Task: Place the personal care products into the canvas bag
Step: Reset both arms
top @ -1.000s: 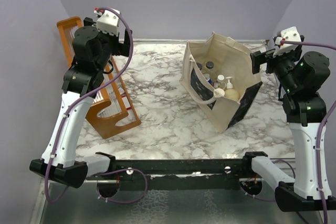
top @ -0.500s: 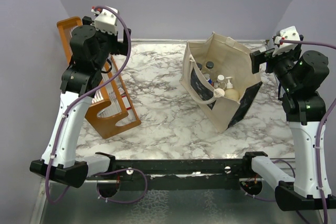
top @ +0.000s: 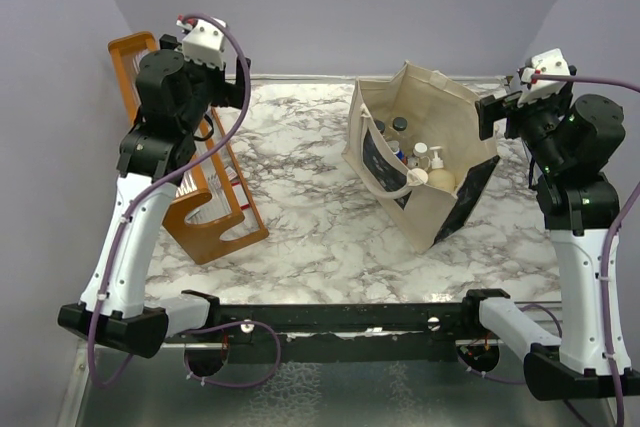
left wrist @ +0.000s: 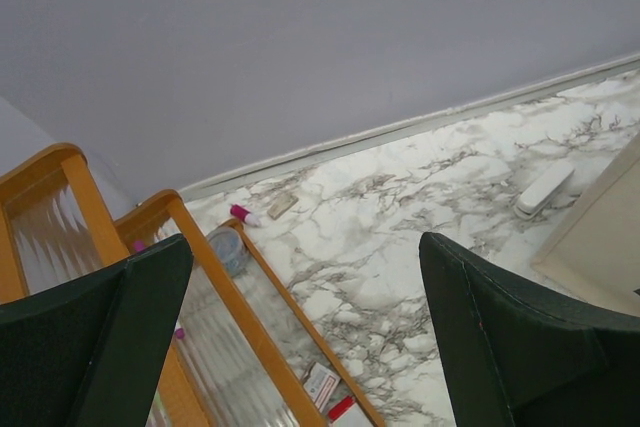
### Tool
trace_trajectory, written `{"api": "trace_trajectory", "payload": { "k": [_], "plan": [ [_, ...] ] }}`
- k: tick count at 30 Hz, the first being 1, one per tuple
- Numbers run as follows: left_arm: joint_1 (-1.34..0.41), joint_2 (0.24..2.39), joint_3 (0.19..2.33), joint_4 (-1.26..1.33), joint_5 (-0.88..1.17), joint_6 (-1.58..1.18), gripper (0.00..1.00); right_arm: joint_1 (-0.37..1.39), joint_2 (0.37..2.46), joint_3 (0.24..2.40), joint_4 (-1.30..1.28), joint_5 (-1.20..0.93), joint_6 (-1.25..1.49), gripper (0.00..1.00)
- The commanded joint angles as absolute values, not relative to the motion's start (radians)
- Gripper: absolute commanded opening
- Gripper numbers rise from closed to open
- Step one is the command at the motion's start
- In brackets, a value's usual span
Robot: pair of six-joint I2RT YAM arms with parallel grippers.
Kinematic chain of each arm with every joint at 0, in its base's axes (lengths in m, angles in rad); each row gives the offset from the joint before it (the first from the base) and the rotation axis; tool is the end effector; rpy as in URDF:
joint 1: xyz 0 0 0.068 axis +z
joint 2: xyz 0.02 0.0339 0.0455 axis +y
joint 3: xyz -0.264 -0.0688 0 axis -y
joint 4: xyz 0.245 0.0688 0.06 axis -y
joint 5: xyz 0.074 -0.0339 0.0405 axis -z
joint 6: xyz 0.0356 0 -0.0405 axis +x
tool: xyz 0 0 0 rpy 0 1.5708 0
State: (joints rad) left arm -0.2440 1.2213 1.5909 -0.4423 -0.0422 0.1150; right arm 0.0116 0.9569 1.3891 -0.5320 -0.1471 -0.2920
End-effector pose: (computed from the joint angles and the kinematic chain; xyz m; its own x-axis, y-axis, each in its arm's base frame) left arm 0.2387 -0.0579 0.4980 -0.0470 0.1298 -0.9904 0.2073 0.9712 0.1175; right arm 0.1739 0.0072 0.4755 -0.0501 -0.2854 -0.9571 -0.1793 0.9453 -0.2725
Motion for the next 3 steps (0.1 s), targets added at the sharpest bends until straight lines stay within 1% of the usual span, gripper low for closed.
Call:
{"api": "trace_trajectory", "payload": {
  "k": [1, 3],
  "plan": [
    [-0.234, 1.207, 1.575, -0.425, -0.014, 0.099, 0.99, 0.008, 0.959, 1.393, -0.543, -0.133, -0.284, 0.99],
    [-0.233, 1.207, 1.578, -0.427, -0.010, 0.100, 0.99, 0.006, 0.959, 1.392, -0.543, -0.133, -0.284, 0.99]
  ]
}}
